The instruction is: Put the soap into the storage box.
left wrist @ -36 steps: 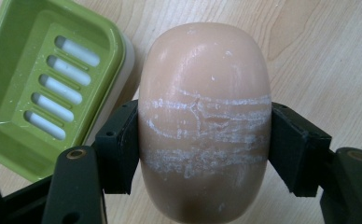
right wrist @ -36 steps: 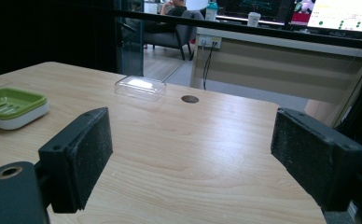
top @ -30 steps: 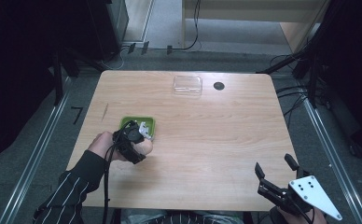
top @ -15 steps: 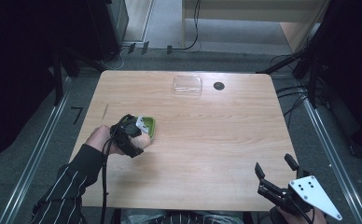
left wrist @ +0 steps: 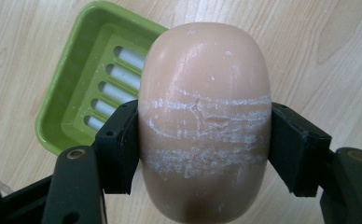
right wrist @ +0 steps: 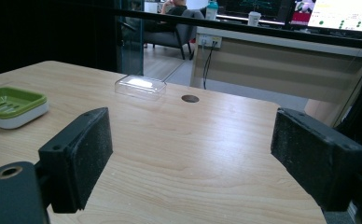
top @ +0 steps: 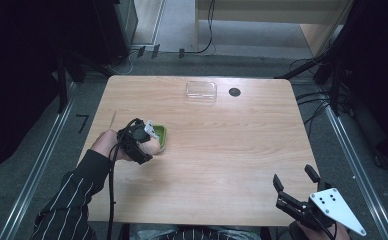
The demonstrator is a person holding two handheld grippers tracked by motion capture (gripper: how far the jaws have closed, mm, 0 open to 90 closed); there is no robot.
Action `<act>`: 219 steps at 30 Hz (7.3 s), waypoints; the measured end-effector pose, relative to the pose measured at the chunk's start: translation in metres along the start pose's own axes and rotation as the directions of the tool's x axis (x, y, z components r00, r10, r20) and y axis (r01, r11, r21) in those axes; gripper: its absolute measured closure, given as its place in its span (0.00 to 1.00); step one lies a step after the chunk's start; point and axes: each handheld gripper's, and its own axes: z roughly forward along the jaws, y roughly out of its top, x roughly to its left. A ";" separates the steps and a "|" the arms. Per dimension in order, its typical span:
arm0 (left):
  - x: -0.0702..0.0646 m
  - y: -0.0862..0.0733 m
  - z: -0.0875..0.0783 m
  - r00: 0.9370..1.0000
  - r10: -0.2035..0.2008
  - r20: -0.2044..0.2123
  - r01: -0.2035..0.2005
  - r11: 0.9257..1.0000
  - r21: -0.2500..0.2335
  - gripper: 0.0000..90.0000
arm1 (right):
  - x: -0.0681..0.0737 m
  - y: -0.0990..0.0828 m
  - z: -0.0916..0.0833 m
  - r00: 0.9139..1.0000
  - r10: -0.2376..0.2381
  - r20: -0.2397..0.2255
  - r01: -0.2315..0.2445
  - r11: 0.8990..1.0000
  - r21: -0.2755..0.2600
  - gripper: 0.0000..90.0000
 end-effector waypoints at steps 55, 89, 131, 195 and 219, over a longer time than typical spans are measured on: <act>0.053 0.000 0.028 0.987 0.154 -0.037 -0.155 0.987 -0.048 0.37 | 0.001 0.000 0.001 1.000 -0.005 0.001 0.005 1.000 0.002 0.15; 0.067 0.000 0.058 0.998 0.059 -0.028 -0.060 0.998 -0.017 0.37 | 0.000 0.000 0.001 1.000 -0.008 -0.001 0.008 1.000 0.002 0.15; 0.073 -0.004 0.058 0.999 -0.035 -0.033 0.034 0.999 -0.040 0.17 | 0.001 0.000 0.001 1.000 -0.004 0.001 0.004 1.000 0.003 0.15; -0.026 -0.004 0.026 0.988 -0.154 -0.003 0.153 0.983 0.096 0.00 | 0.001 0.000 0.000 1.000 -0.003 0.001 0.003 1.000 -0.001 0.15; -0.056 -0.033 0.034 0.983 -0.173 0.063 0.162 0.975 0.151 0.00 | 0.000 0.000 0.000 1.000 -0.004 0.001 0.004 1.000 -0.001 0.15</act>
